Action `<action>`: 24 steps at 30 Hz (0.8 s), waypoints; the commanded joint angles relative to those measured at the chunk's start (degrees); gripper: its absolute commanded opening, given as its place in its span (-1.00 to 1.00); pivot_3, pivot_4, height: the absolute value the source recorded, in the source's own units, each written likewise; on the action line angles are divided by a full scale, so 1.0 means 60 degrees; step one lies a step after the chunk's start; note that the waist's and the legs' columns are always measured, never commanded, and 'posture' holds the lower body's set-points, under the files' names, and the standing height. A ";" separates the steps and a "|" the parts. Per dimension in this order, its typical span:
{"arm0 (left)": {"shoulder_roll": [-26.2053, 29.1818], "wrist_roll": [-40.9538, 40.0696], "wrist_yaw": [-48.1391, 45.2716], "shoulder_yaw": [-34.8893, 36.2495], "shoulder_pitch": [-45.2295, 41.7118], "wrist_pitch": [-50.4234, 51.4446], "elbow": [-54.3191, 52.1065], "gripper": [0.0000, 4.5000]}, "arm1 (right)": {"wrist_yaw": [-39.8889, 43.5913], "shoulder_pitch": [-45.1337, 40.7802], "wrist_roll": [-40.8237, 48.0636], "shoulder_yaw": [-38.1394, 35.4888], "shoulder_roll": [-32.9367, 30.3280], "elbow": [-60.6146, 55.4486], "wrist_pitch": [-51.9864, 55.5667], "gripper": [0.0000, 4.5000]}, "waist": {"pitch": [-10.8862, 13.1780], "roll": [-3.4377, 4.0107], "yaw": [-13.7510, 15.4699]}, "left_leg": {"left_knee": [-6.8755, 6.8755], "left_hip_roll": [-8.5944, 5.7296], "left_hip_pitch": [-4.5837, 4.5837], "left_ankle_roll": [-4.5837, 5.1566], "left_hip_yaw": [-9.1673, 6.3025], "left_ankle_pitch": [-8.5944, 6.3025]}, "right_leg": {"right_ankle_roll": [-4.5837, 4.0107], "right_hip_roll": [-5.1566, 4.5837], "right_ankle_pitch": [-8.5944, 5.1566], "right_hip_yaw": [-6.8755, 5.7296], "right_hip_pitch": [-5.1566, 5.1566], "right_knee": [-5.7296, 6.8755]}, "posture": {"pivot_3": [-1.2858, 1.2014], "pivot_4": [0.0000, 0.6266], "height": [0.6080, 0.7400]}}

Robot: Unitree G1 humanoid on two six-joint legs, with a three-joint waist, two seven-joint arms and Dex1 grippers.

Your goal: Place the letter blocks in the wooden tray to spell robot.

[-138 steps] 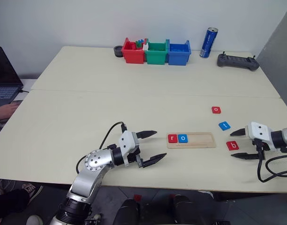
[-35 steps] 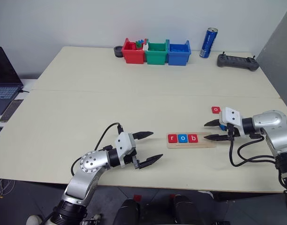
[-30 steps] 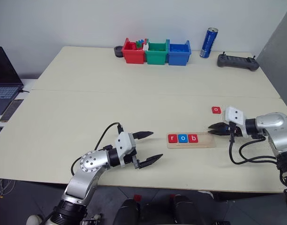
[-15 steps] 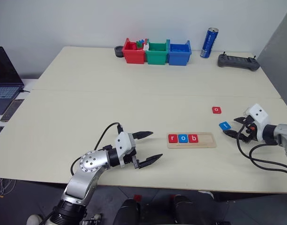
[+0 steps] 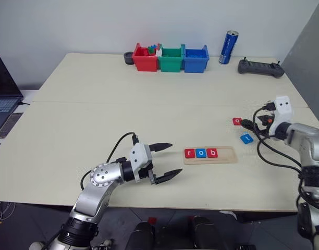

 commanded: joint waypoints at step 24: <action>0.0238 -0.0118 0.0153 0.0138 0.0383 -0.0033 -0.0607 1.00 | -0.3240 -0.1351 -0.0723 -0.0013 0.1901 0.2398 -0.0396 0.98 | -0.0004 0.0007 -0.0047 | -0.0003 0.0002 -0.0003 0.0000 -0.0006 0.0000 | -0.0002 0.0002 0.0000 -0.0002 -0.0011 0.0014 | 0.03 -0.52 1.00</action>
